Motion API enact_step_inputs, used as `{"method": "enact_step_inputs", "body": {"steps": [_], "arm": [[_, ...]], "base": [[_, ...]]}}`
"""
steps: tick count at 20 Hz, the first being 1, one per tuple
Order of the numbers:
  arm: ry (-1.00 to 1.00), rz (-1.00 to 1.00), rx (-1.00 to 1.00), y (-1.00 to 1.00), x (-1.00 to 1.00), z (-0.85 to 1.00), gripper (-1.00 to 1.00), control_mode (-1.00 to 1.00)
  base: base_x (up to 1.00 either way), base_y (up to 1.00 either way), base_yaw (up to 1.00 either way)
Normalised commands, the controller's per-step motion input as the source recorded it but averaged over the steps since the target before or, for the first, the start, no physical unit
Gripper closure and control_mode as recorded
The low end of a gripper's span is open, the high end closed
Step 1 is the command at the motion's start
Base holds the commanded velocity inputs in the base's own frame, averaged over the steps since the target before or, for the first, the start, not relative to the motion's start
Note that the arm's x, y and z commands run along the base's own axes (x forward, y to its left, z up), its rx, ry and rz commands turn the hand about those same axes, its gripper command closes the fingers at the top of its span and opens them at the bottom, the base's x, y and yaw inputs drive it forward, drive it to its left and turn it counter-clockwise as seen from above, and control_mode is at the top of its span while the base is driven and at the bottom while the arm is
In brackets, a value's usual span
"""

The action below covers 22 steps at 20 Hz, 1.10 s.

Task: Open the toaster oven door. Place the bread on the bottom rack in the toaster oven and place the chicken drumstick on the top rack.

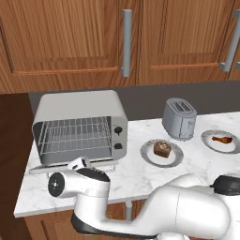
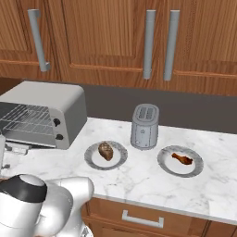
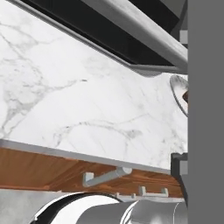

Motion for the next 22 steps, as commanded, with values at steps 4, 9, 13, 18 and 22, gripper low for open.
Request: {"method": "enact_step_inputs", "body": {"steps": [4,9,13,18,22], "arm": [[0.08,0.12,-0.08,0.00,-1.00,0.58,-1.00,-1.00],[0.02,0.13,-0.01,-0.02,-1.00,0.63,-1.00,-1.00],[0.02,0.20,-0.07,0.16,-1.00,0.16,-1.00,-1.00],[-0.18,0.09,-0.09,0.43,-1.00,0.66,-1.00,-1.00],[-0.23,0.01,-0.06,0.40,-1.00,0.96,-1.00,-1.00]], "base": [[0.00,0.00,0.00],[0.00,0.00,0.00],[0.00,0.00,0.00],[0.00,0.00,0.00],[0.00,0.00,0.00]]}}
